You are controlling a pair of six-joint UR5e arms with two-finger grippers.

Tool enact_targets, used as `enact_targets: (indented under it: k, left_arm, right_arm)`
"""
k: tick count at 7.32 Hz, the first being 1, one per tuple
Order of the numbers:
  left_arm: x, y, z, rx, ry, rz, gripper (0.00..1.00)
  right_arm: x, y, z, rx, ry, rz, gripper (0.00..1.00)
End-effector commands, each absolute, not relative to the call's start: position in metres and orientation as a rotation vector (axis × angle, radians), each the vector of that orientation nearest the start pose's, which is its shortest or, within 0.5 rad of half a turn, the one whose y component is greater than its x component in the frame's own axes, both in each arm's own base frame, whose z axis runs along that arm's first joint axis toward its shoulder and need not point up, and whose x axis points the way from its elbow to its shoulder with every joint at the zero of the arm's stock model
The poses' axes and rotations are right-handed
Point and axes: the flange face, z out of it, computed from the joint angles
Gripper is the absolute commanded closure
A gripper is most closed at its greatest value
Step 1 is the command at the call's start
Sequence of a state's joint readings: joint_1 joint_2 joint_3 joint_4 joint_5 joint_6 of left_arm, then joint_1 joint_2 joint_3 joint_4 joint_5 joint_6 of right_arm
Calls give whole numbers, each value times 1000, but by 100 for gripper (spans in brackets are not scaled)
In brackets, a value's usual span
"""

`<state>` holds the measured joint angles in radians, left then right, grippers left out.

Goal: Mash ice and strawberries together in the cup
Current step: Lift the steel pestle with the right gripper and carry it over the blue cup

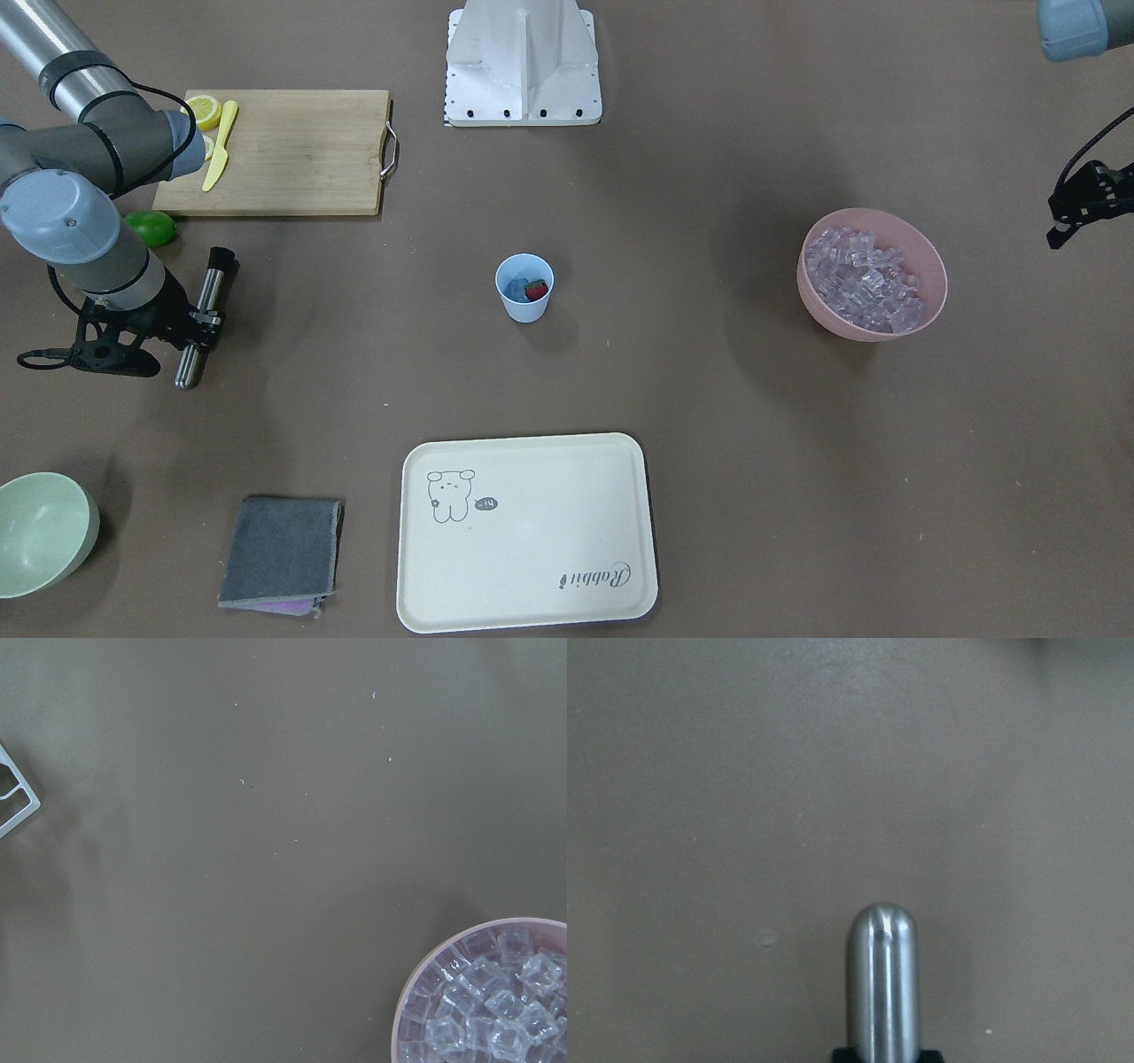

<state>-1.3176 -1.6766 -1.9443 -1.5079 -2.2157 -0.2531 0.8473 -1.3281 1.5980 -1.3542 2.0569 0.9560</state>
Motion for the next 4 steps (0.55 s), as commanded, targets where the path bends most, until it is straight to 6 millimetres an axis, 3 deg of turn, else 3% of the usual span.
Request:
enact_targets:
  k: [1,2,4]
  left_arm:
    - [58,-517,436,233,714,135,2]
    - [58,-517,435,234,715,135,2]
    - [58,-517,435,233,717,136,2]
  right_arm:
    - [-340,-514,496,-49,-698,97,100]
    - [-326,-523,478,-53,-750,107,100]
    - [-288,-522,399,15,-892,93,100]
